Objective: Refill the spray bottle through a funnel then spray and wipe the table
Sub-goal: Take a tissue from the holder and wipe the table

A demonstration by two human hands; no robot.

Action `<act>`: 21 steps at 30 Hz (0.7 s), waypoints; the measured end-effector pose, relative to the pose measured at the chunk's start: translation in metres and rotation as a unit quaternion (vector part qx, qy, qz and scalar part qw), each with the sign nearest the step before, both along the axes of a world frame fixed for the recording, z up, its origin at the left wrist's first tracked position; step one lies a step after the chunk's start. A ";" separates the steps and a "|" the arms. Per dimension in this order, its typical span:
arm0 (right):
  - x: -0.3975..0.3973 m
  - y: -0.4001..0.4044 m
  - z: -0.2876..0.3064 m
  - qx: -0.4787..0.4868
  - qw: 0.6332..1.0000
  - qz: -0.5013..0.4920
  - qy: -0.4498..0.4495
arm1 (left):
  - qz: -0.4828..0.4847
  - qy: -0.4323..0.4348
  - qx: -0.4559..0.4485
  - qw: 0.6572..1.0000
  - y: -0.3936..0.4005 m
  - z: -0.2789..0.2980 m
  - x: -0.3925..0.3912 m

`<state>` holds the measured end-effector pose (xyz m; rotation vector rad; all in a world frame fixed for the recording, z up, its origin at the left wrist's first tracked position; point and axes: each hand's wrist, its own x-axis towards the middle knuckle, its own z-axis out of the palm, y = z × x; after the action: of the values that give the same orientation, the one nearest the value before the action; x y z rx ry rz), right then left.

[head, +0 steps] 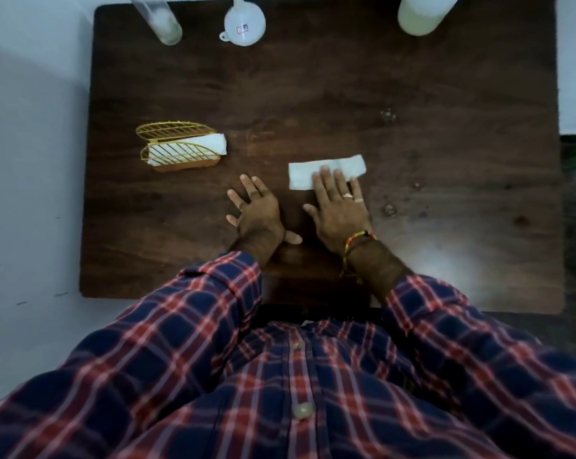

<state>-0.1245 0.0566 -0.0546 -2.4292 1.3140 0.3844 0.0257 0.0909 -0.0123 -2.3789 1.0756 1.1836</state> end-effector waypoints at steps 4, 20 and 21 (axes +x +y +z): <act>-0.013 -0.018 -0.005 -0.002 0.995 -0.094 0.028 | -0.005 -0.005 -0.003 1.000 0.001 -0.001 0.001; -0.021 0.076 0.011 0.038 0.999 -0.029 0.007 | -0.044 0.024 -0.186 0.981 0.031 -0.004 -0.001; -0.022 0.091 0.010 0.042 0.999 0.003 -0.005 | -0.053 0.019 -0.205 0.977 0.034 -0.005 -0.009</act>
<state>-0.1466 0.1473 -0.0443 -2.3639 1.2623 0.4200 0.0171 0.1248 -0.0175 -2.5573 1.5701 1.0547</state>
